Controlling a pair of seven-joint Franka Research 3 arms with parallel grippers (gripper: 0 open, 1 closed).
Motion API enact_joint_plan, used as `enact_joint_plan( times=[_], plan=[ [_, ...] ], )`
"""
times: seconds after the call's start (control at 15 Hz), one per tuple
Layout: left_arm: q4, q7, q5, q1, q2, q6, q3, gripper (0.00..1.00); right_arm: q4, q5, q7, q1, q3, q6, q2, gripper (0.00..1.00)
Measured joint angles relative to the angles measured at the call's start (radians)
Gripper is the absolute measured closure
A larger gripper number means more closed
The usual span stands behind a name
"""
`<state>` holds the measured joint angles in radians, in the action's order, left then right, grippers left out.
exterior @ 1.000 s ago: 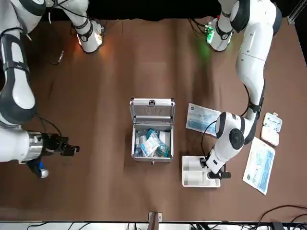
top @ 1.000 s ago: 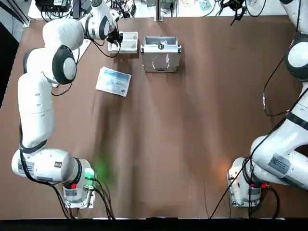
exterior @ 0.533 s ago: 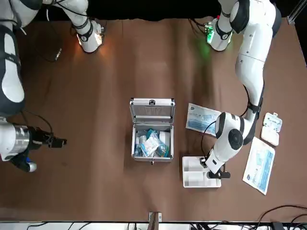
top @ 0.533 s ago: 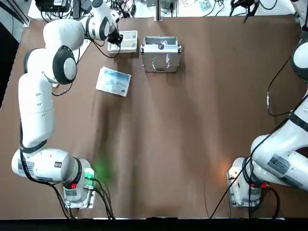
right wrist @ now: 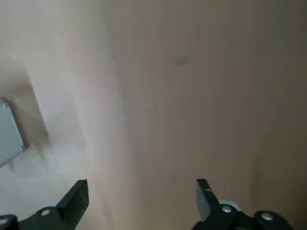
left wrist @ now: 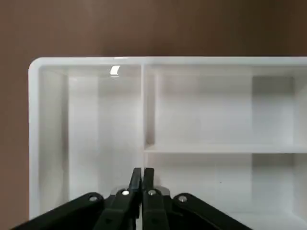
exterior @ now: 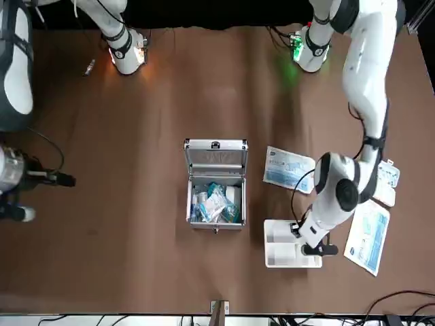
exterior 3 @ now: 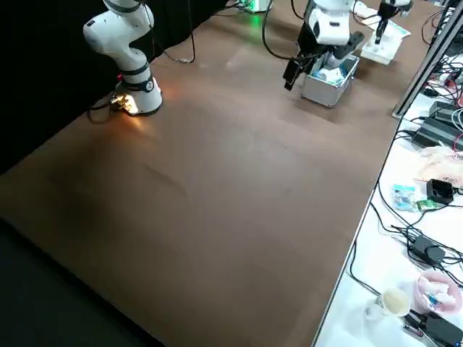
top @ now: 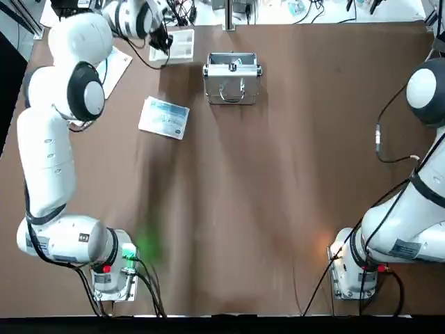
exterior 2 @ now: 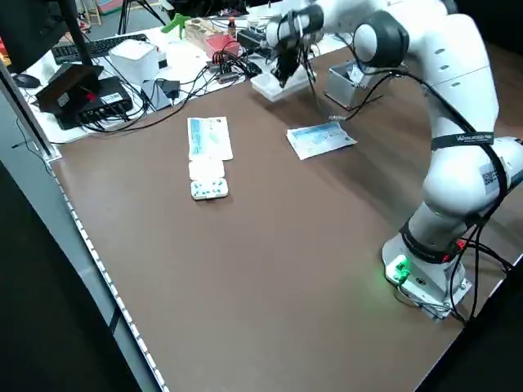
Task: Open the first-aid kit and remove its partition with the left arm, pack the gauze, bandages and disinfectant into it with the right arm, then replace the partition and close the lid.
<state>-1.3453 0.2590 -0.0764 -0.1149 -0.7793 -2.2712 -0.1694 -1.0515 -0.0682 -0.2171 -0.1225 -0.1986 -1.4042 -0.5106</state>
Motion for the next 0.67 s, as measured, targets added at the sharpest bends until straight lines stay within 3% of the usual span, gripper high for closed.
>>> enact_joint_plan(
  times=[0.13,0.33,0.4,0.47,0.67],
  plan=[
    [0.002,0.0,-0.001,-0.001,0.071,0.099,0.0,0.97,-0.004,0.027,0.018,0.05,0.081,0.0,0.043,0.0],
    [0.001,0.003,-0.001,-0.006,0.159,0.206,-0.007,0.97,-0.031,0.077,0.02,0.068,0.127,-0.026,0.107,0.0],
    [0.001,0.008,-0.001,-0.008,0.181,0.23,-0.011,0.97,-0.054,0.094,0.025,0.083,0.159,-0.049,0.127,0.0],
    [0.0,0.033,-0.001,-0.02,0.216,0.265,-0.018,0.97,-0.12,0.107,0.042,0.147,0.253,-0.112,0.159,0.0],
    [0.0,0.097,-0.001,-0.071,0.247,0.289,-0.021,0.97,-0.199,0.142,0.075,0.196,0.313,-0.155,0.208,0.01]
  ],
)
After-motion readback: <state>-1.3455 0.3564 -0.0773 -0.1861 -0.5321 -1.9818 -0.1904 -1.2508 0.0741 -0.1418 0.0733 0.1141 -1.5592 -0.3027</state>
